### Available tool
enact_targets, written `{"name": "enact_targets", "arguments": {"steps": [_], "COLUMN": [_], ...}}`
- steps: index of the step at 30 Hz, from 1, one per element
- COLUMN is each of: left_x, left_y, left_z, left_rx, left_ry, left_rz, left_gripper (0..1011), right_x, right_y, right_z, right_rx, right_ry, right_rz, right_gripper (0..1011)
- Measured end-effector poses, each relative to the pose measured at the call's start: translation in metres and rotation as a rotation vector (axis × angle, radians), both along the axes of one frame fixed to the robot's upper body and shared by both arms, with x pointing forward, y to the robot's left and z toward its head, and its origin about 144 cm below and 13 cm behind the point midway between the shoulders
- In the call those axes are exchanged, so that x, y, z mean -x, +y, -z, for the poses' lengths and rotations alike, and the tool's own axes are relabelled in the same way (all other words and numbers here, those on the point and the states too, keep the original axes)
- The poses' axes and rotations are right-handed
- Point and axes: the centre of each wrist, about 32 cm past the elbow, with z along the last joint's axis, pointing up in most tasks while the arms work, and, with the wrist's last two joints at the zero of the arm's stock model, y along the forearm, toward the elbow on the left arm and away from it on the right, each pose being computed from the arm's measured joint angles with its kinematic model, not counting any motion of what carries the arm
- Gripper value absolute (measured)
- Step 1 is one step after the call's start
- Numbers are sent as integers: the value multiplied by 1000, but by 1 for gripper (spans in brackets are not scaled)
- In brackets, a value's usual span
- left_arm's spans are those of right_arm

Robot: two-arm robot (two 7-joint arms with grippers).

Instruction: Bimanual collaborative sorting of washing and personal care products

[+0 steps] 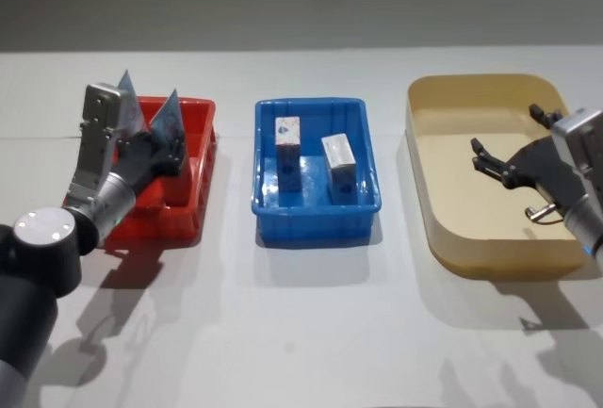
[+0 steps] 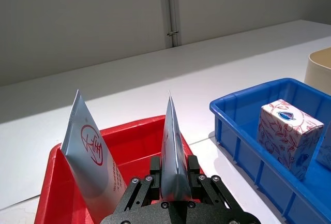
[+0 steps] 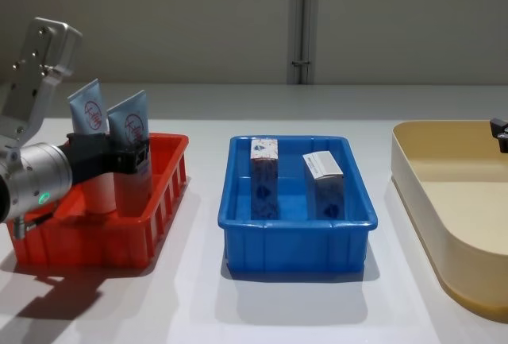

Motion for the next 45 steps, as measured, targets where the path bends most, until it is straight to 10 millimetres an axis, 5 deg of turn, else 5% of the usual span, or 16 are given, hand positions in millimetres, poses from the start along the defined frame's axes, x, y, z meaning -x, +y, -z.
{"name": "enact_targets", "arguments": {"steps": [2, 9, 28, 45], "left_x": [0, 0, 9, 29], "left_y": [0, 0, 9, 45], "left_z": [0, 0, -11, -46], "left_rx": [0, 0, 25, 52], "left_ry": [0, 0, -40, -109], "left_rz": [0, 0, 97, 102], "left_gripper": [278, 228, 222, 222], "right_x": [0, 0, 0, 0], "right_y": [0, 0, 0, 0], "right_z": [0, 0, 0, 0], "right_rx": [0, 0, 0, 0], "right_ry": [0, 0, 0, 0], "right_rz": [0, 0, 0, 0], "right_gripper": [1000, 1000, 1000, 1000]}}
